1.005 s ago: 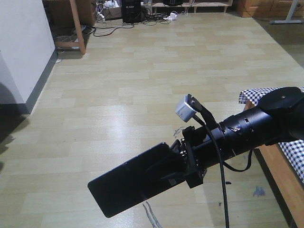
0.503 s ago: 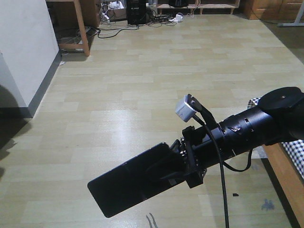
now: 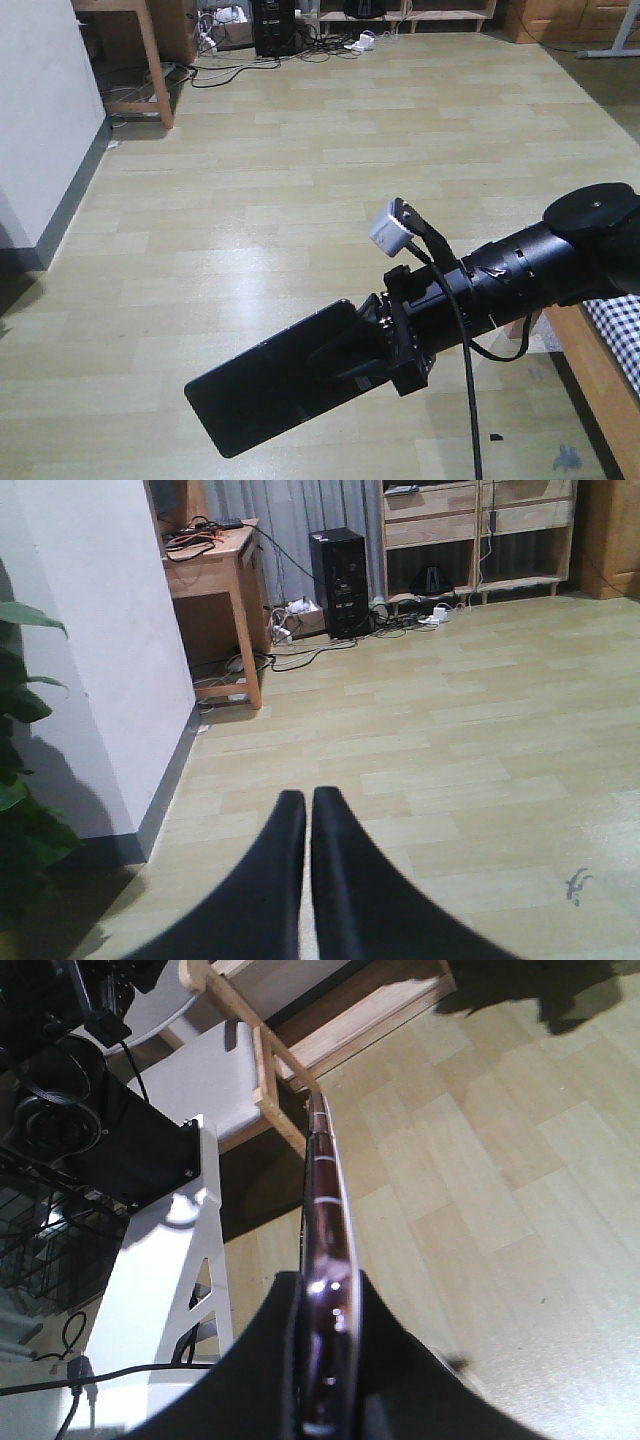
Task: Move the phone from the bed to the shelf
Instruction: 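Carry the phone in the right gripper while driving across the room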
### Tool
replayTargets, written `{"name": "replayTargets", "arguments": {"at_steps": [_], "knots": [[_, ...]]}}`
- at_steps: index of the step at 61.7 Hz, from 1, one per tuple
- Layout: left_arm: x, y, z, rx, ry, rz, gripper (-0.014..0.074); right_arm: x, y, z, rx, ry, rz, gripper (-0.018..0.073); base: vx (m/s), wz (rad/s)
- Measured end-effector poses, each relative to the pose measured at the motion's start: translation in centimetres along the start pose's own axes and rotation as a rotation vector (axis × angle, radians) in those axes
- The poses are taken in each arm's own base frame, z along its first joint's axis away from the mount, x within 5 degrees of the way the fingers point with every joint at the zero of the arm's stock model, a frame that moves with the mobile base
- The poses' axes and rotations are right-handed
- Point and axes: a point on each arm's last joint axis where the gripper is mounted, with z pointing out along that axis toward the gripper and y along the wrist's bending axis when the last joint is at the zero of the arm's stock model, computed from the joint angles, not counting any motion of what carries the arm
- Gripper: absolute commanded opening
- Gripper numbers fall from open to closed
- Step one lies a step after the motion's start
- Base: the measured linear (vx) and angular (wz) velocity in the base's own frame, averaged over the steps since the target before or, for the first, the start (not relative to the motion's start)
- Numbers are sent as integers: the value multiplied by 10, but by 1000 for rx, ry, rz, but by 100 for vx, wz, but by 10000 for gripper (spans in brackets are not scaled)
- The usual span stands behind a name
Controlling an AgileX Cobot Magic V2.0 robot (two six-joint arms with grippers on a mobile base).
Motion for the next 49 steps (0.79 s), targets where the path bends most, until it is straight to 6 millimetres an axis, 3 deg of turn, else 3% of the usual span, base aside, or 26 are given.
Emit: {"name": "replayTargets", "arguments": {"at_steps": [49], "knots": [[0,0,0,0,0,0,1,0,0,0,0,0,0,-2,21,-12]]}}
